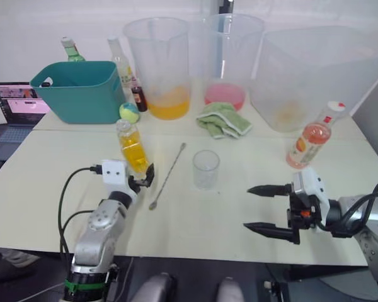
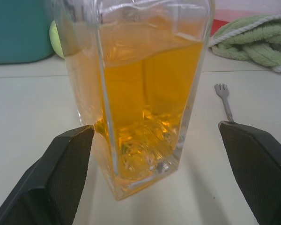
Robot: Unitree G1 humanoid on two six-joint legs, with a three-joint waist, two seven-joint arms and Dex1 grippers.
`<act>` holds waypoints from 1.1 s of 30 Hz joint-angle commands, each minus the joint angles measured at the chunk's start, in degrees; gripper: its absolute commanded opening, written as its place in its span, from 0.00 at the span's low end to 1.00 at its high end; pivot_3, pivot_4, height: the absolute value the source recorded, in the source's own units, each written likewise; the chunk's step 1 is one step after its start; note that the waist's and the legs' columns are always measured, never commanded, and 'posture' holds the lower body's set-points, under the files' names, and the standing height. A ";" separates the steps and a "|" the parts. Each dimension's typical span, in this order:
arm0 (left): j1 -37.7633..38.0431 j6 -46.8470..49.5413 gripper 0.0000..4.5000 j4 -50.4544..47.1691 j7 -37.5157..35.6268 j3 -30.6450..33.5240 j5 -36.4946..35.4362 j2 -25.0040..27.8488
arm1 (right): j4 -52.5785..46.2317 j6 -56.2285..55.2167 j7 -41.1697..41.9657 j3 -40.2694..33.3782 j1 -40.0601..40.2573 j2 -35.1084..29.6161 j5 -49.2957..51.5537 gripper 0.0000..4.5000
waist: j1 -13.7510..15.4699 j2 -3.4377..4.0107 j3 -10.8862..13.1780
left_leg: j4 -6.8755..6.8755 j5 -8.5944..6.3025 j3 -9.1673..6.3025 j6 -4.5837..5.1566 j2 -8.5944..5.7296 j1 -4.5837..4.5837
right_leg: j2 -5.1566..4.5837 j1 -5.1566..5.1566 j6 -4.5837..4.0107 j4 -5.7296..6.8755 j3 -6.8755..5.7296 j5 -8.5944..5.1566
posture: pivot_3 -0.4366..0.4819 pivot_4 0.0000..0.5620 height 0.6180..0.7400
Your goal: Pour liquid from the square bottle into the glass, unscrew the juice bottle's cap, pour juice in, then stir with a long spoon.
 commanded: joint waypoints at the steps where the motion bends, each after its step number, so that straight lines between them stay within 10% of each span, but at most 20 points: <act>1: 2.52 -5.70 1.00 -1.02 5.80 -6.37 5.15 -5.59 | -1.45 2.20 0.44 -2.70 -1.63 -1.97 2.65 0.99 | 0.20 -0.01 0.00 | 0.01 0.00 0.00 0.00 0.01 -0.01 | 0.00 0.00 0.00 0.00 -0.02 0.00 | 0.48 0.27 0.98; 8: 3.67 -13.31 1.00 4.78 12.94 -15.00 11.37 -11.63 | -3.13 4.28 0.49 -3.89 -1.21 -3.23 4.33 0.99 | 1.39 -0.03 0.01 | 0.17 -0.01 0.02 0.03 -0.07 -0.32 | -0.06 -0.08 0.21 -0.34 -0.03 0.18 | 0.48 0.27 0.98; 33: -3.96 -13.72 1.00 6.23 17.65 -9.23 11.80 -8.38 | -4.76 3.24 -1.82 -2.38 0.36 0.12 2.75 0.99 | 1.22 -0.03 0.01 | 0.20 0.01 0.04 0.01 -0.06 -0.31 | -0.05 -0.08 0.25 -0.32 -0.04 0.25 | 0.48 0.27 0.98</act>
